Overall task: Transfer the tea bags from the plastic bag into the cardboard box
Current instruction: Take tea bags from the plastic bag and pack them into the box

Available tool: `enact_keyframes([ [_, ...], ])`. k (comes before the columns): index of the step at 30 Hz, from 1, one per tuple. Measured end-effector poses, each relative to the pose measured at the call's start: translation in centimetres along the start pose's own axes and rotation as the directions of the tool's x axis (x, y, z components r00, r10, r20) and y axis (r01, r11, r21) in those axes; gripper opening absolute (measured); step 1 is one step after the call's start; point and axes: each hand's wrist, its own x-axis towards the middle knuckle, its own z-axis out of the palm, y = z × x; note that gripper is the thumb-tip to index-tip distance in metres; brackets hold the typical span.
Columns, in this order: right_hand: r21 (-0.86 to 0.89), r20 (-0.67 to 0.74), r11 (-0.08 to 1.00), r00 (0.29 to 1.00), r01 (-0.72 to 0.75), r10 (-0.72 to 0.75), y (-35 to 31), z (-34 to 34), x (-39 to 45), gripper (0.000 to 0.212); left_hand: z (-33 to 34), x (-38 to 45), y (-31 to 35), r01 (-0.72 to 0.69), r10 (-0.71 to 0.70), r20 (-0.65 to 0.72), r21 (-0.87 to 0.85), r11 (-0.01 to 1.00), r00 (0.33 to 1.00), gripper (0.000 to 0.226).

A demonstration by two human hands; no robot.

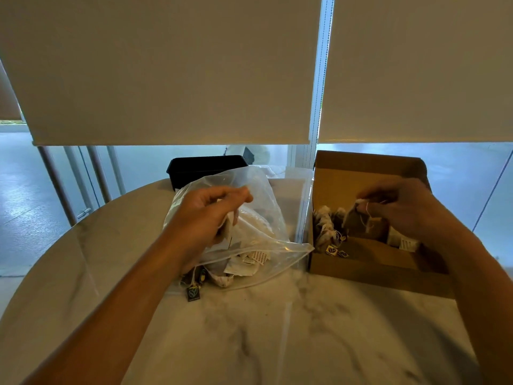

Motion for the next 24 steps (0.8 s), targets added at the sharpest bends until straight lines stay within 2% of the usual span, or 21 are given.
enact_keyframes([
  [4,-0.073,0.107,0.997,0.994,-0.027,0.035,1.1,1.0,0.7,0.022,-0.2,0.2,0.2,0.058,-0.061,-0.016,-0.130,0.990,0.998,0.038],
  [9,-0.109,0.151,0.994,0.988,-0.017,0.033,1.9,2.2,1.3,0.021,-0.3,0.2,0.4,0.092,-0.096,-0.015,-0.185,0.979,0.995,0.038],
  [12,-0.112,0.145,0.994,0.989,-0.020,0.037,2.0,2.9,1.5,0.016,-0.2,0.2,0.3,0.096,-0.101,-0.016,-0.184,0.978,0.995,0.038],
  [24,-0.157,0.123,0.987,0.992,0.024,-0.005,1.9,3.2,1.6,0.017,-0.5,0.3,0.0,0.067,-0.066,0.016,-0.163,0.984,0.998,0.038],
])
